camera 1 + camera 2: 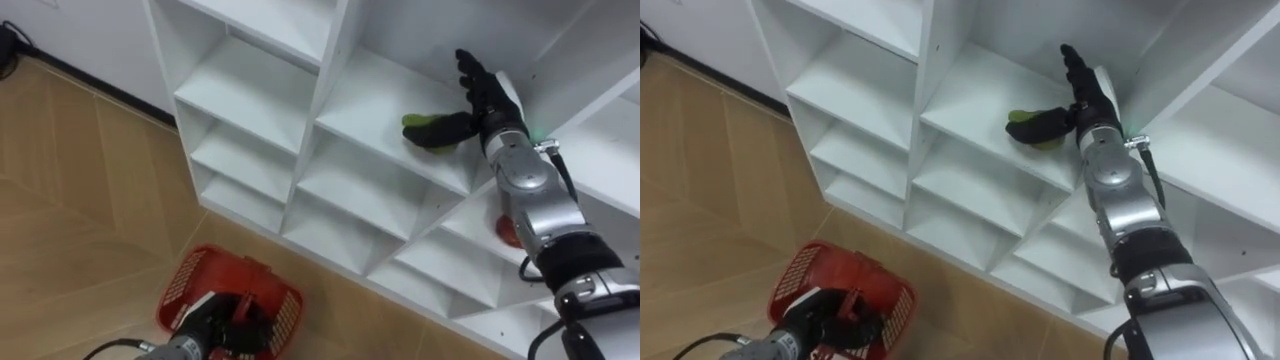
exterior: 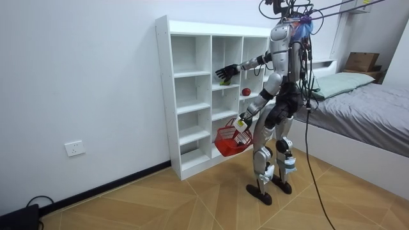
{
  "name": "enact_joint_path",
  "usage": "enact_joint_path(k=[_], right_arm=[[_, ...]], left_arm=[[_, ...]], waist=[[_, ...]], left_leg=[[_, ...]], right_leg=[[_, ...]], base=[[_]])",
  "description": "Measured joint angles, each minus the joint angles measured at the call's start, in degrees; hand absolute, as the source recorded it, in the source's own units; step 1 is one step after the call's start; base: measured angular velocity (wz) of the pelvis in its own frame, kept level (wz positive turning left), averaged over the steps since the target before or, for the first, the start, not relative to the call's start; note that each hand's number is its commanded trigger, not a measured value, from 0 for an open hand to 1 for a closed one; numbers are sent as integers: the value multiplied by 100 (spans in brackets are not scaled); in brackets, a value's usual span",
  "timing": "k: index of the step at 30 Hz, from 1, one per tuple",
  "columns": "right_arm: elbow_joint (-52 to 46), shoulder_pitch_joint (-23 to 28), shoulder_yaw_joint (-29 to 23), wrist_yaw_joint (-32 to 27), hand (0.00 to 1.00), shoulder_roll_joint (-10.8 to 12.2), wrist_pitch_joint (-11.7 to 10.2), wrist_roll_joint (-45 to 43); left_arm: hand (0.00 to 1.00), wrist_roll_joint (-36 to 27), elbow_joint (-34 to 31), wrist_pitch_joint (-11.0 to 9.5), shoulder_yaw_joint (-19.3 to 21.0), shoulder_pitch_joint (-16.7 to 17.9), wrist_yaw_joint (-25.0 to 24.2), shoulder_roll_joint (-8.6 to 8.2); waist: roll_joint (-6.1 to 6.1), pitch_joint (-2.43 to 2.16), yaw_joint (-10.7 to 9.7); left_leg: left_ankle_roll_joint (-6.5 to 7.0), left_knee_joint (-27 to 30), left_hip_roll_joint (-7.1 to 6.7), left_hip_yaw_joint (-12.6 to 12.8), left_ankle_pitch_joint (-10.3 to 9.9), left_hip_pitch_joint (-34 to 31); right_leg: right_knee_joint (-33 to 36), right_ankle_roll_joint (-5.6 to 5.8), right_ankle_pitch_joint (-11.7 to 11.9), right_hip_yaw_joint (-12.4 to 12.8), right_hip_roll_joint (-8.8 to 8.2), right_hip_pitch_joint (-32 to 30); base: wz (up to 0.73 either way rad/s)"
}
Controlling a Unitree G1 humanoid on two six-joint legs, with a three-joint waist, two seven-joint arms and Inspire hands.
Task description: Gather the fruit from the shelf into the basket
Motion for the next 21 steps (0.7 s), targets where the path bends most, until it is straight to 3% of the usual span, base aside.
enact_joint_path(k=[4,9,21], right_arm=[[10,-1,0,103,0,-48,-41,-15],[145,-5,34,382,0,-102,-43,-72],[432,-2,51,607,0,-116,-59,-266]], left_arm=[[100,24,-1,0,-1,-104,0,1],[100,479,-10,0,-5,-109,-18,-28],[100,501,72,11,27,-105,-112,-17]], waist=[[4,2,9],[10,6,62],[10,6,168]], left_leg=[[1,56,2,21,2,-95],[7,29,5,8,10,-106],[17,40,-1,28,26,-73]], right_leg=[[15,1,0,5,2,-77],[118,11,-6,47,-11,-146],[137,15,-9,127,-20,-149]], base=[[0],[-1],[0]])
